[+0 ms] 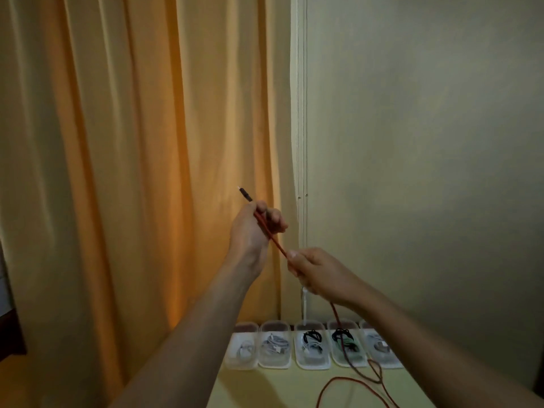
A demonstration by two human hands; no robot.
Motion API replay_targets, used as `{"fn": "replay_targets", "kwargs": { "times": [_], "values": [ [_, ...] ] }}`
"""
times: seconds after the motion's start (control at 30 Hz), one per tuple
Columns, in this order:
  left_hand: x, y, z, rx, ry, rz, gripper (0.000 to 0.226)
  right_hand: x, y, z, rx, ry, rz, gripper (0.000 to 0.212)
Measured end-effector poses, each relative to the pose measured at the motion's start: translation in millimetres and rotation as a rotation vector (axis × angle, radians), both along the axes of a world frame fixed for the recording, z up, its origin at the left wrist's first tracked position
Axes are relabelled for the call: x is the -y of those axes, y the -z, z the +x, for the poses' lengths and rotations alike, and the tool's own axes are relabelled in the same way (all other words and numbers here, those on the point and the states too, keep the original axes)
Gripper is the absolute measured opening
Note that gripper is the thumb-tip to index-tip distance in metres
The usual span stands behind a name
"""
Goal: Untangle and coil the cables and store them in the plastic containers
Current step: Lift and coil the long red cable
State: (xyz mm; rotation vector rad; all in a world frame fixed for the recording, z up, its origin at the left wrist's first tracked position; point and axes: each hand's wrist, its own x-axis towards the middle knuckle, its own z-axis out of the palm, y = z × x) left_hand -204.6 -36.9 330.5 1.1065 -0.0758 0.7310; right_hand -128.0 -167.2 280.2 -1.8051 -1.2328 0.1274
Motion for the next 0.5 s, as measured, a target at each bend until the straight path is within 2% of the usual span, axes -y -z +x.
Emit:
{"fn": "replay_targets", "kwargs": {
  "times": [0.07,0.13,0.23,0.33,0.4,0.5],
  "values": [
    [9,-7,-4,0.022,0.168,0.021,0.034,-4,12,5,-0.141,-0.082,0.082,0.044],
    [12,-10,-9,-0.021,0.324,0.121,0.036,-5,18,12,-0.210,-0.104,0.141,0.044],
    [3,-9,-17,-0.168,0.601,0.314,0.037,1,14,26,-0.194,-0.071,0.161,0.045],
    [-7,-6,-20,-0.330,0.872,0.411,0.041,9,-9,40,-0.105,-0.003,0.115,0.044],
    [-12,-4,-17,-0.459,0.904,0.491,0.046,10,-31,46,-0.034,0.065,0.079,0.042],
    [-16,-3,-11,-0.706,0.669,0.696,0.057,11,-65,47,0.090,0.179,0.023,0.046]
  ]
}}
